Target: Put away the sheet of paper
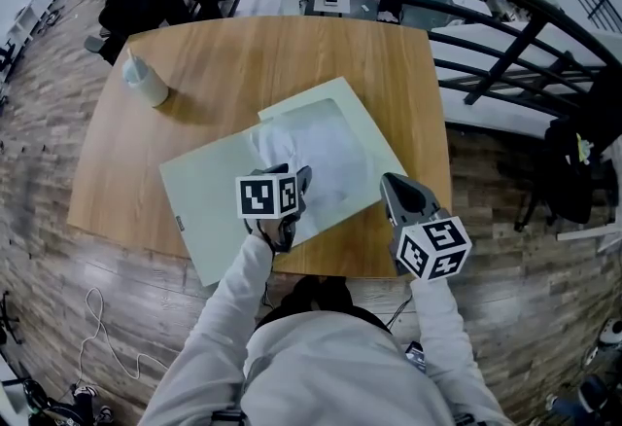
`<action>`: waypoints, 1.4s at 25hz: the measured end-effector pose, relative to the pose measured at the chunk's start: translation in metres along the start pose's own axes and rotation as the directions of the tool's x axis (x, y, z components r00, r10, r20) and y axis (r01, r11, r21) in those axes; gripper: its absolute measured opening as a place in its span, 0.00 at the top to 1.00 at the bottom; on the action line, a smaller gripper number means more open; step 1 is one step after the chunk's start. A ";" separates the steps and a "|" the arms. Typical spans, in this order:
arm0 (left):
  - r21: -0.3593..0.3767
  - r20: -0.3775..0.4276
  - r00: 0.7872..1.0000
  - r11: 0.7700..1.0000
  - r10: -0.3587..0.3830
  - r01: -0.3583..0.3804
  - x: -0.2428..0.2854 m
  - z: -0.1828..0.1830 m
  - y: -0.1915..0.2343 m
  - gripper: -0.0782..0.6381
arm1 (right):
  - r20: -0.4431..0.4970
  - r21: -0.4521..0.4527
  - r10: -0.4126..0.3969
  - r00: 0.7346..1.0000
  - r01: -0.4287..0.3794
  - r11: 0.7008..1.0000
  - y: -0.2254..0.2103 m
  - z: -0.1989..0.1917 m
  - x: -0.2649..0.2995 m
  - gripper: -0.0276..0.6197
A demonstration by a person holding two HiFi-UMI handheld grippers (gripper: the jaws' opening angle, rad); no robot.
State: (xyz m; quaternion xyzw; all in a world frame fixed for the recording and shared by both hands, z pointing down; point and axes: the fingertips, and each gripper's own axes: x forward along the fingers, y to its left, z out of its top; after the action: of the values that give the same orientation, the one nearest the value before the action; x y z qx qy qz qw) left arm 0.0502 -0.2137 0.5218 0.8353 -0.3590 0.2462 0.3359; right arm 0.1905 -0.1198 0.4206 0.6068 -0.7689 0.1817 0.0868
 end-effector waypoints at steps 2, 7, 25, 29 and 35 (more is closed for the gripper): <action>0.043 0.031 0.999 0.999 0.018 -0.020 -0.007 0.010 0.001 0.61 | 0.008 -0.002 0.001 1.000 -0.001 1.000 0.004 0.003 0.000 0.92; 0.147 0.122 0.992 0.989 0.007 -0.025 -0.019 0.031 -0.010 0.67 | 0.027 -0.006 -0.006 1.000 0.006 1.000 0.009 0.008 -0.003 0.92; 0.367 0.423 0.904 0.923 -0.059 -0.112 -0.097 0.074 -0.032 0.87 | 0.101 -0.010 -0.075 0.992 0.076 0.997 0.012 0.022 -0.027 0.92; 0.422 0.482 0.870 0.898 -0.105 -0.126 -0.116 0.078 -0.039 0.87 | 0.117 -0.016 -0.083 0.990 0.086 0.996 0.016 0.021 -0.030 0.92; 0.440 0.495 0.855 0.892 -0.151 -0.097 -0.129 0.071 -0.046 0.87 | 0.148 -0.029 -0.120 0.982 0.125 0.992 0.017 0.023 -0.037 0.92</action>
State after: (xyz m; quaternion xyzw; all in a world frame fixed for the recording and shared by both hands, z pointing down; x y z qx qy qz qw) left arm 0.0176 -0.1860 0.3735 0.9300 -0.3567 0.0842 0.0280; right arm 0.1852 -0.0917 0.3834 0.6628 -0.7378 0.1164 0.0529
